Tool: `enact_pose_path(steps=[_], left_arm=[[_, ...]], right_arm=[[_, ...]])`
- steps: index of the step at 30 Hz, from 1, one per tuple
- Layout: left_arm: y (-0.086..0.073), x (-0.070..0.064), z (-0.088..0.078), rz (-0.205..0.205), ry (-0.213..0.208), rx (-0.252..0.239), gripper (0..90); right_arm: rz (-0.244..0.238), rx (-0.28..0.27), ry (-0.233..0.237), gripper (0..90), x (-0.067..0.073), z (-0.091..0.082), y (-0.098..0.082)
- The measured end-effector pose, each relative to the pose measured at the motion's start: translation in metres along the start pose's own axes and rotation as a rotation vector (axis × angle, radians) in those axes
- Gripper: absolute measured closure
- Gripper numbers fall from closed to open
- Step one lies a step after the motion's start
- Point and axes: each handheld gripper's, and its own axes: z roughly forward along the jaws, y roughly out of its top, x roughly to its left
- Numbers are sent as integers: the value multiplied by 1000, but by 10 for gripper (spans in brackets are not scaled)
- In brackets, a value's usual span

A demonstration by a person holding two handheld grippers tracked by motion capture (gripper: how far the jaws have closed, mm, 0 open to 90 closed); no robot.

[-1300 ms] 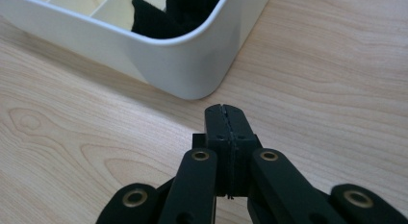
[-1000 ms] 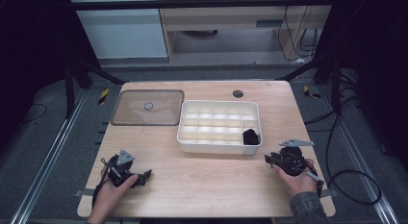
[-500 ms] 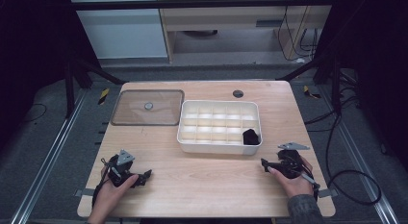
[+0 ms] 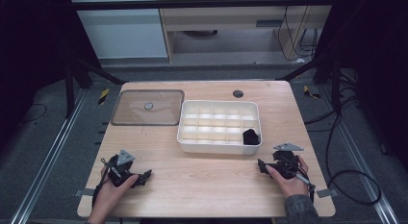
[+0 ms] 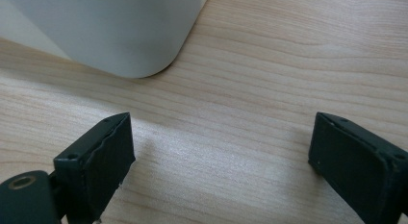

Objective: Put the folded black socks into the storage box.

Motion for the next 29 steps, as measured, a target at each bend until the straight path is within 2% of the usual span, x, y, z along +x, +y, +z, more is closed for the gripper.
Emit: enact_pose_path(steps=[8, 14, 19, 29], left_arm=[[0, 0, 0, 0, 2, 1, 0], [0, 0, 0, 1, 2, 2, 0], [0, 0, 0, 0, 0, 0, 0], [1, -1, 1, -6, 1, -3, 0]], right_arm=[[-24, -10, -29, 76, 6, 3, -1], [-35, -46, -18, 74, 8, 4, -5], [-56, -44, 8, 72, 12, 0, -9], [-46, -37, -10, 37, 15, 1, -9]])
